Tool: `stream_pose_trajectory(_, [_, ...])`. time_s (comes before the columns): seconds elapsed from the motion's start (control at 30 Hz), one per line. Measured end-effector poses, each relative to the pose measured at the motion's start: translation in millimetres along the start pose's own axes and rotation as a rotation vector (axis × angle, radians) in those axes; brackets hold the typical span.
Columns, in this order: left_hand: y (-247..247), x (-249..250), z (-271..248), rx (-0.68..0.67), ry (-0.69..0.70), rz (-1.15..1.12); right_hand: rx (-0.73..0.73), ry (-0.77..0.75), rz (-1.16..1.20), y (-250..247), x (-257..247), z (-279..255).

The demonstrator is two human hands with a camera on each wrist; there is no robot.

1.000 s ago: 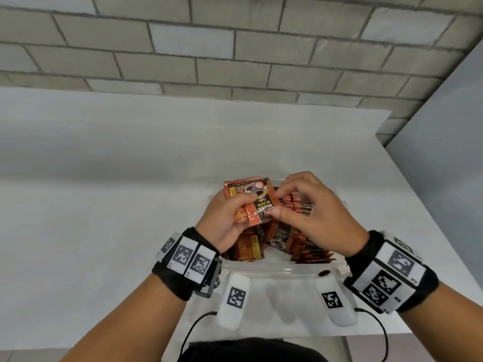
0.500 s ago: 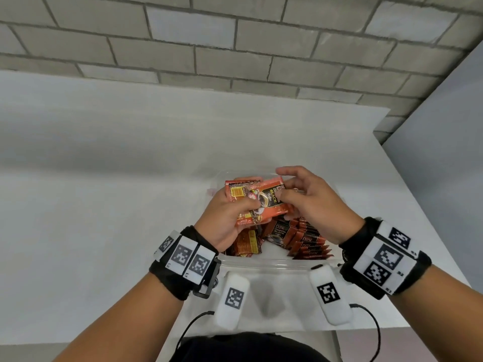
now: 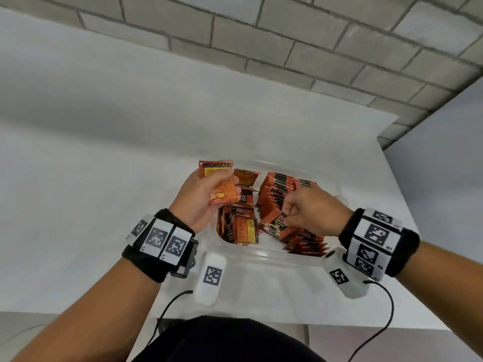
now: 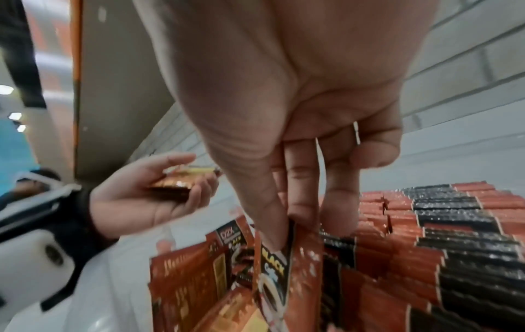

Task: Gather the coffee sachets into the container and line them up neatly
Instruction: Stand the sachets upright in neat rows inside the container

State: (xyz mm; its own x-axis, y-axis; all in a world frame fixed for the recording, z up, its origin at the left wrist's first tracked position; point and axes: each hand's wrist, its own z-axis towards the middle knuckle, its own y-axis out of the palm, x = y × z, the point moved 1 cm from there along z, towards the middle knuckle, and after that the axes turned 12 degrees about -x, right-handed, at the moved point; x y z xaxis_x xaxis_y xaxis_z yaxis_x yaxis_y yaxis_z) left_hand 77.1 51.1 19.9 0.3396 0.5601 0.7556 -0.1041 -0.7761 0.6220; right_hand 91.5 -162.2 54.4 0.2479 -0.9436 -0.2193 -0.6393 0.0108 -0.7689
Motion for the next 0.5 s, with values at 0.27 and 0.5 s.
stream_pose_trajectory(0.27, [-2,-1,-1,0.000,0.000,-0.039,-0.084,0.054,-0.258,8,-11,15])
stream_pose_trajectory(0.5, [-3,-1,-1,-0.005,-0.002,-0.055,-0.108,0.102,-0.424,11,-16,19])
